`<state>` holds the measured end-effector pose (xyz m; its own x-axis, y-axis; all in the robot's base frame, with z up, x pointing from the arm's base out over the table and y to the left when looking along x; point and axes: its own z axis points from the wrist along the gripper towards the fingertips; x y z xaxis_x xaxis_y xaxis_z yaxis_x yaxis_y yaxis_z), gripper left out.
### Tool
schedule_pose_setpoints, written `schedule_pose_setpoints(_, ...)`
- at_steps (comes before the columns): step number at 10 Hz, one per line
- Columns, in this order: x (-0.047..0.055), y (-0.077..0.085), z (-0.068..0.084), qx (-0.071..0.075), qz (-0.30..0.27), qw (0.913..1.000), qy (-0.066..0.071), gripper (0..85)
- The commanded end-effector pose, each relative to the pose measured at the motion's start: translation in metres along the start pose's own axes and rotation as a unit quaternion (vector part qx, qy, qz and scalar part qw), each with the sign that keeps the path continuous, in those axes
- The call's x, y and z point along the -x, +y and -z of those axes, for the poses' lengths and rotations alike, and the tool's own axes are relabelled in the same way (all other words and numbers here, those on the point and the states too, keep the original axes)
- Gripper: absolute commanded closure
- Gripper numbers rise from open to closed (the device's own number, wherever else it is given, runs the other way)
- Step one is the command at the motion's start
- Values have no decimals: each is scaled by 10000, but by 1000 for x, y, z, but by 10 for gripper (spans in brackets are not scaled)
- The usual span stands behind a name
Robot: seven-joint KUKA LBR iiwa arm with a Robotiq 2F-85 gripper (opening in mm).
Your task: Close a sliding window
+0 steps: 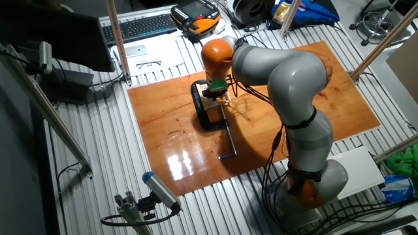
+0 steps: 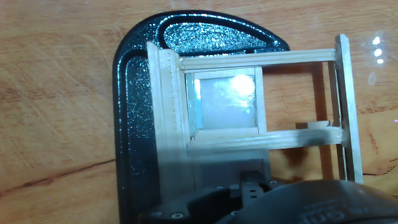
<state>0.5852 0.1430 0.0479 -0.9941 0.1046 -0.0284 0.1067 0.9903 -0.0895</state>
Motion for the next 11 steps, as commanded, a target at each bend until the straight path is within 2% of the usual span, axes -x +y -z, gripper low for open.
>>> schedule_pose_setpoints(1,0,0,0,1,7,10000,-1,850)
schedule_pose_setpoints(4,0,-1,-1,-4,61,10000,45,850)
schedule_pose_setpoints(7,-1,-1,0,2,130,9997,222,850)
schedule_pose_setpoints(9,-1,-1,0,-9,222,9994,283,850)
schedule_pose_setpoints(11,-1,-1,-1,-7,268,9992,283,850)
